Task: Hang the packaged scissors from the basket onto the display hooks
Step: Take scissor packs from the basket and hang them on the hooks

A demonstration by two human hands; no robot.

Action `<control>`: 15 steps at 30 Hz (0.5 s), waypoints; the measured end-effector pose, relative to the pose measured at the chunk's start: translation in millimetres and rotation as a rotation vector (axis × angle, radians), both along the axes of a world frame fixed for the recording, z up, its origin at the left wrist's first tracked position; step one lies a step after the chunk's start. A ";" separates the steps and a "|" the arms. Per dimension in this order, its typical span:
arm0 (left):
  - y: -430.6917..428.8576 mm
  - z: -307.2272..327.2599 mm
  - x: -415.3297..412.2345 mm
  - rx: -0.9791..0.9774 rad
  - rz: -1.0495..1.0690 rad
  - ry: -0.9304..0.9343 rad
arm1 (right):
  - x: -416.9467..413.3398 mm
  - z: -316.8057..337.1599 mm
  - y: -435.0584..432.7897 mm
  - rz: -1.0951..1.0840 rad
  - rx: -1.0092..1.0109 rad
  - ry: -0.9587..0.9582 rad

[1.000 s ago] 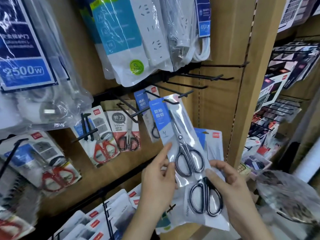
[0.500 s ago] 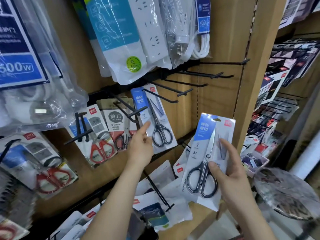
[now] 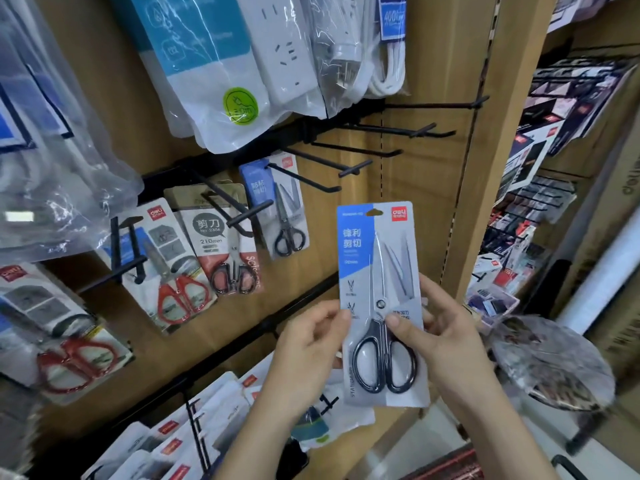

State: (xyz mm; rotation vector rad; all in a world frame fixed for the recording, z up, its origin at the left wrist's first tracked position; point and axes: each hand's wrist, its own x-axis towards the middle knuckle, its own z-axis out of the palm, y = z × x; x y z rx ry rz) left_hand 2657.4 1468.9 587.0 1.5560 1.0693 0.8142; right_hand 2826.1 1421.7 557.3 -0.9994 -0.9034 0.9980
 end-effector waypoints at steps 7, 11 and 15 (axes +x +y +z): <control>-11.5 -6.5 -1.0 0.173 0.067 0.016 | -0.2 -1.9 0.5 -0.032 -0.051 -0.025; -5.1 -1.3 -6.1 0.186 0.158 -0.061 | 1.5 -2.9 -0.3 0.049 -0.088 -0.084; 1.7 7.5 -7.1 0.225 0.190 -0.081 | -0.7 -4.1 -1.6 0.085 -0.112 -0.093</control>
